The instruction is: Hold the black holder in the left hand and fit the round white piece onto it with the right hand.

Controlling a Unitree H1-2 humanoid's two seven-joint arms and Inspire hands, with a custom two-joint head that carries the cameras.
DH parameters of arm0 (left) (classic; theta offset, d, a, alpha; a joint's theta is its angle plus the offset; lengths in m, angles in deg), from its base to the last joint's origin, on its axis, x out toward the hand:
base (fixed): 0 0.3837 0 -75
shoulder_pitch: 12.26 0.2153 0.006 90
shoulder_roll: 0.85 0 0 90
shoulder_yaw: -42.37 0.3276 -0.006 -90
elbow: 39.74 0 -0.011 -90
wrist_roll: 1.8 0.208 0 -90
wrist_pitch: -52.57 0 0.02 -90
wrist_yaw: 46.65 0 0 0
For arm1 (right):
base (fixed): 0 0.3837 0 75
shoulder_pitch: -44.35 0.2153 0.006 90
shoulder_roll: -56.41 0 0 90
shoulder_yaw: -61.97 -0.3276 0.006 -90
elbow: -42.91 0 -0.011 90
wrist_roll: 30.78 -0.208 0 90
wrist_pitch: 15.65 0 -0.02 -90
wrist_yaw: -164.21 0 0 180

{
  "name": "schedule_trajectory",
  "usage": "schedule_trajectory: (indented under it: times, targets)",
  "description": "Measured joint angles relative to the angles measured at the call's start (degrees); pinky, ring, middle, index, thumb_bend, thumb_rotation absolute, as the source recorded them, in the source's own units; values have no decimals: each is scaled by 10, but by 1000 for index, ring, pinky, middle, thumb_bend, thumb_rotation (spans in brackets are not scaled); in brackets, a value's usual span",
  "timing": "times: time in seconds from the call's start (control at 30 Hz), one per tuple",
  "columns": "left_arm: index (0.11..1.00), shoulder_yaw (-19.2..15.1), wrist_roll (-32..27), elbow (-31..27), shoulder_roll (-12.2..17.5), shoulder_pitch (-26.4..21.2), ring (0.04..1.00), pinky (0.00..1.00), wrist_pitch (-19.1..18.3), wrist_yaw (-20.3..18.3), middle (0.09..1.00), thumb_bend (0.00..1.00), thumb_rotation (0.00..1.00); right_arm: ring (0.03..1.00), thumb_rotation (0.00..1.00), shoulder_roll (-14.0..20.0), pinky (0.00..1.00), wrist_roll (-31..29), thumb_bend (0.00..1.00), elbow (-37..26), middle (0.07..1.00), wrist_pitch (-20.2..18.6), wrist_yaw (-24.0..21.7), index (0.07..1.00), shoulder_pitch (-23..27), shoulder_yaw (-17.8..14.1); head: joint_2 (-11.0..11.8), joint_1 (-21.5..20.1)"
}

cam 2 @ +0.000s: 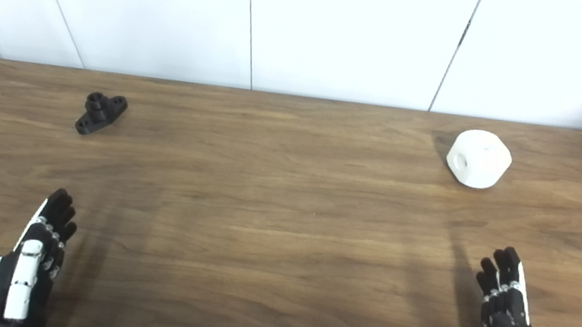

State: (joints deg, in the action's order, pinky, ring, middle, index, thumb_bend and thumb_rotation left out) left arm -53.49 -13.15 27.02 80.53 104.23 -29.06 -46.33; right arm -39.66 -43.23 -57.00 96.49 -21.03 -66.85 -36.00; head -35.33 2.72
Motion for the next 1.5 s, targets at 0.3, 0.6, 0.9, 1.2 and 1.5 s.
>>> schedule_trajectory:
  times: [0.3, 0.6, 0.9, 1.2, 1.5]
  targets:
    - [965, 0, 0, 0, 0, 0, 1000, 1000, 0, 0, 982, 269, 896, 957, 882, 0, 966, -2, 589, 1, 986, 1, -1, 988, 0, 0, 0, 0]
    - [965, 0, 0, 0, 0, 0, 1000, 1000, 0, 0, 981, 283, 890, 958, 885, 0, 966, -1, 587, 2, 986, 4, -2, 990, 0, 0, 1, 1]
    - [972, 4, 5, 0, 0, 0, 999, 1000, -1, 1, 984, 274, 852, 973, 929, 1, 991, 2, 593, 4, 993, 5, -2, 996, 0, 0, 20, 51]
    - [946, 11, 25, 17, -1, 0, 979, 1000, 6, 2, 966, 222, 824, 1000, 926, 2, 1000, -4, 632, 10, 1000, 3, -5, 1000, 0, 0, 55, 102]
    - [933, 23, 38, 36, -3, 0, 962, 999, 25, 14, 948, 219, 816, 993, 974, 3, 1000, 3, 637, 18, 1000, 9, -5, 1000, 4, -2, 88, 137]
